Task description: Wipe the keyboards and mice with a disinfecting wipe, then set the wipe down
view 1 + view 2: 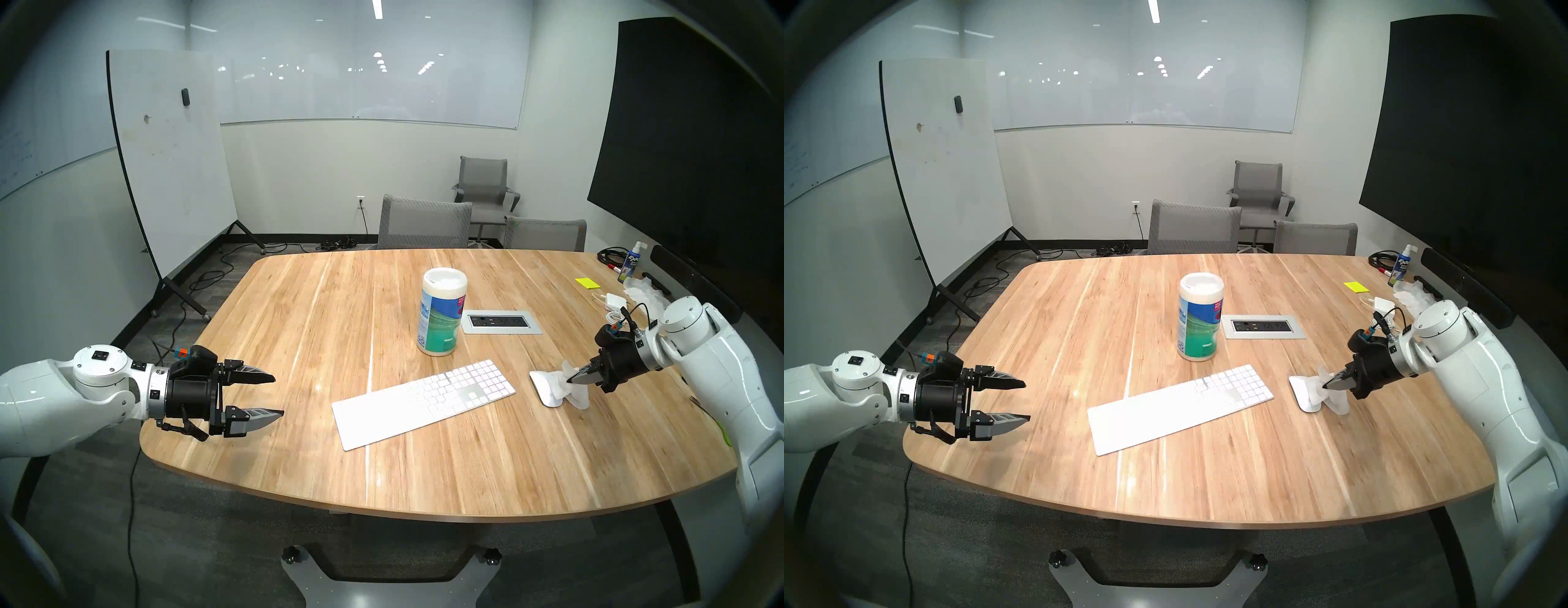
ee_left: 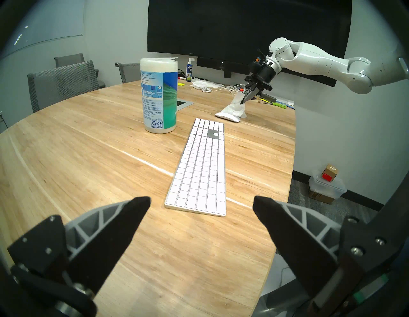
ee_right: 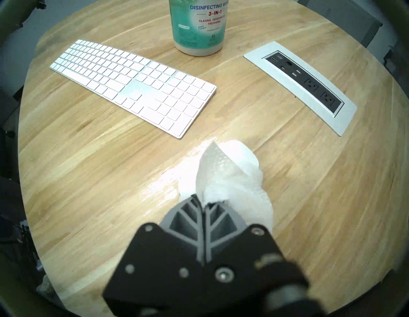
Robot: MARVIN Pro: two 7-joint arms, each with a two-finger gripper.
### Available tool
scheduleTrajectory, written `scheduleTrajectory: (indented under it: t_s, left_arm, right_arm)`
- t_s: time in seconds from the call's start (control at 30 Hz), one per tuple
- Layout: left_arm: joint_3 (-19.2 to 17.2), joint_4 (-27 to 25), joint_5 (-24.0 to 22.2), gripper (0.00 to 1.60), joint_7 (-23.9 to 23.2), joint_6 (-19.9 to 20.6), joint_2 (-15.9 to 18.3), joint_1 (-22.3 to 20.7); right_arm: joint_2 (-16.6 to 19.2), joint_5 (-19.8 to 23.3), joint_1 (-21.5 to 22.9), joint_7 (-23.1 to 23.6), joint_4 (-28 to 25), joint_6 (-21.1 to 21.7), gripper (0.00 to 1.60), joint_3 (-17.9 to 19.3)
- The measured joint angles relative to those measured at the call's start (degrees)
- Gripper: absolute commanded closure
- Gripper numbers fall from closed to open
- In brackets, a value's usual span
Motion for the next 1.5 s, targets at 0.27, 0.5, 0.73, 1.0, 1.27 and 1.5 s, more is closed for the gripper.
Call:
scheduleTrajectory:
  t_s: [0.27,0.5,0.73,1.0,1.27,1.5]
  left_arm:
    - [0.03,0.0,0.0,0.0,0.0,0.0,0.0,-0.03]
    - [0.05,0.0,0.0,0.0,0.0,0.0,0.01,-0.05]
    - [0.07,0.0,-0.01,0.0,0.0,-0.01,0.01,-0.07]
    - [0.09,0.0,-0.02,0.0,0.0,-0.01,0.01,-0.09]
    - [0.12,0.0,-0.02,0.0,0.0,-0.02,0.01,-0.11]
    - [0.16,0.0,-0.02,0.0,0.0,-0.02,0.01,-0.13]
  right_arm:
    - [-1.13,-0.01,-1.53,-0.95,-1.74,1.1,1.6,-0.49]
    - [-2.05,-0.2,-2.4,-1.95,-2.39,1.93,1.6,-0.88]
    - [-2.92,-0.36,-2.42,-2.82,-2.37,2.47,1.6,-1.12]
    - [-3.8,-0.68,-2.36,-3.77,-1.58,3.16,1.6,-1.24]
    - [-5.29,-2.53,-1.53,-4.94,1.4,3.54,1.6,-1.83]
    - [-6.77,-3.89,-0.23,-5.73,3.3,3.42,1.6,-1.99]
